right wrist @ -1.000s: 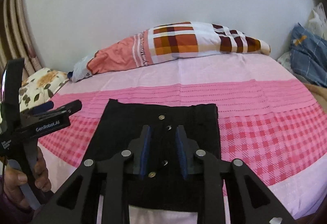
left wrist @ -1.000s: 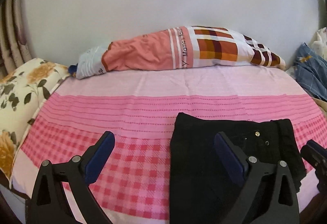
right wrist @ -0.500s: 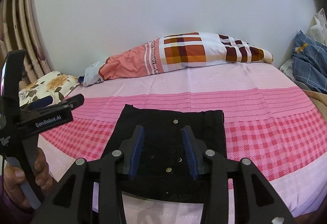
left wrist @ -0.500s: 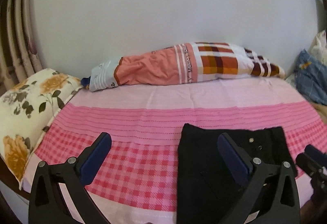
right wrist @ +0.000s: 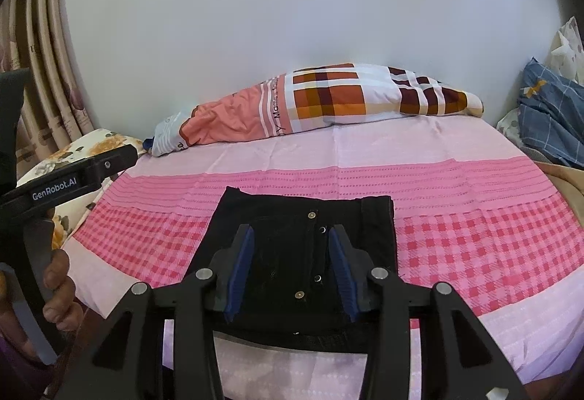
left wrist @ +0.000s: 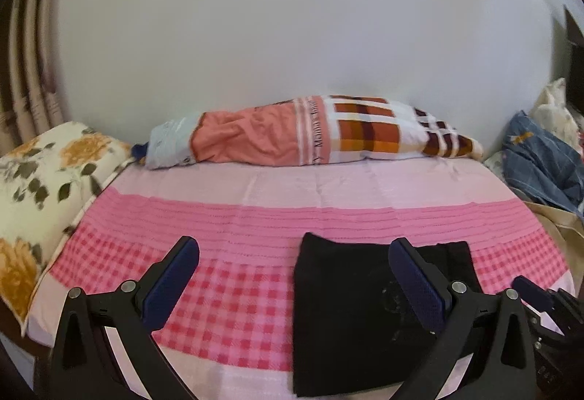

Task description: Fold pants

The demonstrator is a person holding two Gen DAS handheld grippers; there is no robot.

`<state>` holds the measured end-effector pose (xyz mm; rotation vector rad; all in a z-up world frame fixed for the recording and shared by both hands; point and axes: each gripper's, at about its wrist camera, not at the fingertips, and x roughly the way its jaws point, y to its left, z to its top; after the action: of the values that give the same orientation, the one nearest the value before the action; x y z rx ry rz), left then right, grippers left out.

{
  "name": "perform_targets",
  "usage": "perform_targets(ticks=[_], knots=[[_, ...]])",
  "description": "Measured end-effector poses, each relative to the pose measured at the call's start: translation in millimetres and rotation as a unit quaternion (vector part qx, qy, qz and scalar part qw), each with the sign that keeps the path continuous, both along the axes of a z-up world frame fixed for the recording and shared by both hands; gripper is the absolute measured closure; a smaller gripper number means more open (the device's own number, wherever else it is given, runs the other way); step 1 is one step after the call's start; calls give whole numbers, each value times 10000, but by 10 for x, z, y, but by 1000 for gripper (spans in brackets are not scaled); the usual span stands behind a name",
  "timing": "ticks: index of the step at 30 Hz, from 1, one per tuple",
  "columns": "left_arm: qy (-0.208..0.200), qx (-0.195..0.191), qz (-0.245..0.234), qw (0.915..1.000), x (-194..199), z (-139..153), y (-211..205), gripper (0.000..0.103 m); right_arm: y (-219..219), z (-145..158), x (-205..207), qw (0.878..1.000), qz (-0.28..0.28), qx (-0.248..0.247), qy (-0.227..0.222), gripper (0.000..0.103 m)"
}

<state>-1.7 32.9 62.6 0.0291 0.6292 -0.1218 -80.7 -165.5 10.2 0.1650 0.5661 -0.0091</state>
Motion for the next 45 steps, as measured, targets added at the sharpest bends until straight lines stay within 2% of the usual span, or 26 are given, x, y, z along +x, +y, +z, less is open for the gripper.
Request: perform_targets(ticks=[4,13,17,24,34,45], knots=[[-46,238,106,9996,-50,7,-13,0,0,8,-28,10000,1,5,-11,62],[-9,204,112,9997,-141,39,26,0,5,49,-91,10000,-25,-25,-42,62],[1,144,148,9998,-161,25,44,0,41,74,-138,9996,-212,-181,-29,60],[114,361,106,9992,-206,-103,-23,0,124,24,-154,9977,-476,-475,56,53],[348,448,83,9984,-230,-310,-94,0,84,-134,-146,9965,-618,-541,163,50],[486,534,16,9974,-230,-423,-209,0,14,-158,-147,9960,-726,-488,179,46]])
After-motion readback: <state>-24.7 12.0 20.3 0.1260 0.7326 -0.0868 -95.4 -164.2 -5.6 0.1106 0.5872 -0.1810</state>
